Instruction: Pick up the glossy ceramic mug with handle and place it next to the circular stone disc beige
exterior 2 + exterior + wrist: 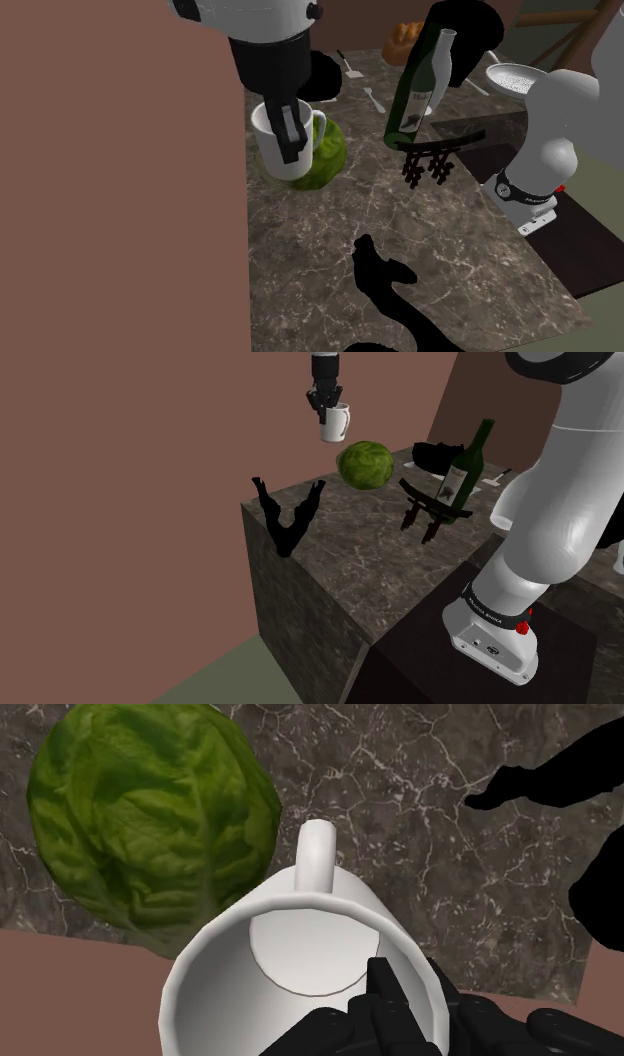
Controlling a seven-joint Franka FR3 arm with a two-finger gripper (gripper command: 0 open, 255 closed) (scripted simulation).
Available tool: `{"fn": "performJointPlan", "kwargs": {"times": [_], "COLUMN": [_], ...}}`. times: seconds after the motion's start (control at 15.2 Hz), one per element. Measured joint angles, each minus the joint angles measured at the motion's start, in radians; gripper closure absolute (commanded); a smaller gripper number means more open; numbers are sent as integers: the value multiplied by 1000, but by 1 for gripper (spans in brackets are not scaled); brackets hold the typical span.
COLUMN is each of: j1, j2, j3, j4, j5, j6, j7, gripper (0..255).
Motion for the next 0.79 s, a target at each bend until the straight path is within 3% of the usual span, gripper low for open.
{"fn": "performJointPlan", "kwargs": {"times": [0.79], "j1": [-132], "j2": [-249], "j3": [-105], "j4": [-329], "j5": [1], "j6": [96], "j7": [-227], "gripper": [255]}}
